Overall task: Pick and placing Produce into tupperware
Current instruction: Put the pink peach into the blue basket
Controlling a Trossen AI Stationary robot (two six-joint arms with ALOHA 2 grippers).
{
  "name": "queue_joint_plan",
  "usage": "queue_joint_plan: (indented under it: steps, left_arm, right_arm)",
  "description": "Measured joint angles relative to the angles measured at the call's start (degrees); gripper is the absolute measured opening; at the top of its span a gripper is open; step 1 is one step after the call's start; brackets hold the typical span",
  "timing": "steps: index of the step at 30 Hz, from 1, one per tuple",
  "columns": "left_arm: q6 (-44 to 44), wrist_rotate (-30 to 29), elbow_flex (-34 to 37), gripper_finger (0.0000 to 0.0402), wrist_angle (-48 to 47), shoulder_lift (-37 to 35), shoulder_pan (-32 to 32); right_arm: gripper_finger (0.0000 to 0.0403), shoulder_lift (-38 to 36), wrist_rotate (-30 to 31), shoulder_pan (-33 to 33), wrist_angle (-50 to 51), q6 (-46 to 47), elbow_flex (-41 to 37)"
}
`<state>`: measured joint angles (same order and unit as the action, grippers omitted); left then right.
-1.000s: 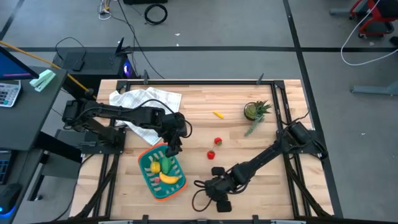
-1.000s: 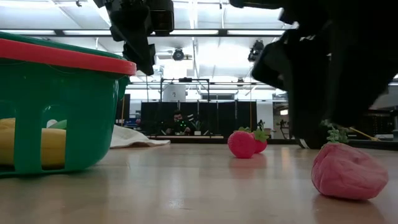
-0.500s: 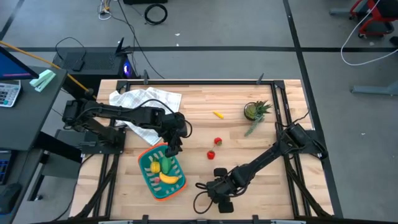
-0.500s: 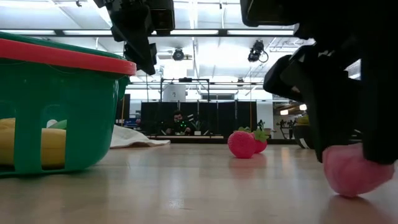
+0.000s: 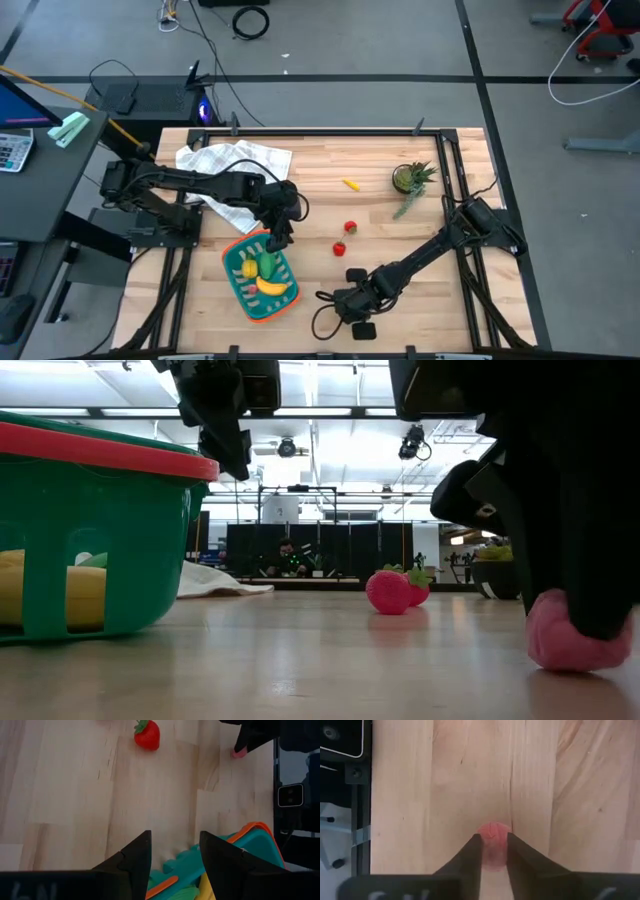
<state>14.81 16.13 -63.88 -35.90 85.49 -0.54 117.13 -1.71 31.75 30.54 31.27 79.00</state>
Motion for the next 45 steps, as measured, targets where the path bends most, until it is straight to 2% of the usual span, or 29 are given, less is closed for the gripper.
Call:
queue_joint_plan:
  steps: [3, 6, 9, 12, 15, 19, 23, 30, 34, 39, 41, 45]
  left_arm:
    - [3.8, 0.0, 0.0, 0.0172, 0.0, -0.1, 0.1]
    - [7.0, 0.0, -0.2, 0.0172, -0.2, -0.9, 0.1]
    - [7.1, 0.0, -3.0, 0.0172, -3.4, -1.6, 0.5]
    - [5.3, -0.5, -9.0, 0.0172, -11.6, -1.7, 1.6]
    - [1.7, -6.5, -16.8, 0.0172, -22.2, -1.7, 2.7]
    - [-0.8, -21.7, -28.3, 0.0172, -34.0, -1.7, 4.0]
    - [-0.5, -30.9, -38.5, 0.0172, -40.4, -1.7, 5.7]
    - [-0.4, -35.5, -51.1, 0.0172, -47.6, -1.7, 11.2]
    - [-2.2, -36.0, -53.9, 0.0172, -50.5, -1.7, 15.3]
    - [-2.5, -35.9, -54.8, 0.0172, -52.5, -1.7, 19.6]
    - [-2.5, -35.9, -54.8, 0.0172, -52.5, -1.6, 20.8]
    - [-2.6, -35.9, -54.8, 0.0172, -52.4, -1.5, 22.3]
  right_arm:
    - [0.0035, -1.8, 0.0, -1.1, 2.6, -0.5, -0.2]
    - [0.0026, -6.4, 1.1, -2.9, 5.6, -2.7, -0.1]
    - [0.0025, -11.4, 6.4, -5.6, 9.7, -4.3, -0.1]
    - [0.0025, -17.1, 11.2, -9.9, 9.5, -4.7, -0.1]
    - [0.0025, -22.0, 12.7, -14.7, 3.1, -6.4, -0.1]
    - [0.0025, -24.1, 12.5, -19.4, -8.6, -12.4, 0.8]
    - [0.0025, -19.8, 12.0, -21.9, -10.5, -18.6, 6.6]
    - [0.0026, -4.7, 5.5, -21.0, -7.7, -26.2, 23.3]
    - [0.0026, 3.0, -2.1, -20.9, -2.2, -26.4, 30.2]
    - [0.0026, 8.2, -12.3, -21.0, -3.6, -26.2, 33.0]
    - [0.0026, 9.1, -14.4, -20.9, -4.0, -26.0, 33.0]
    - [0.0026, 10.2, -14.0, -21.0, -3.6, -28.5, 33.1]
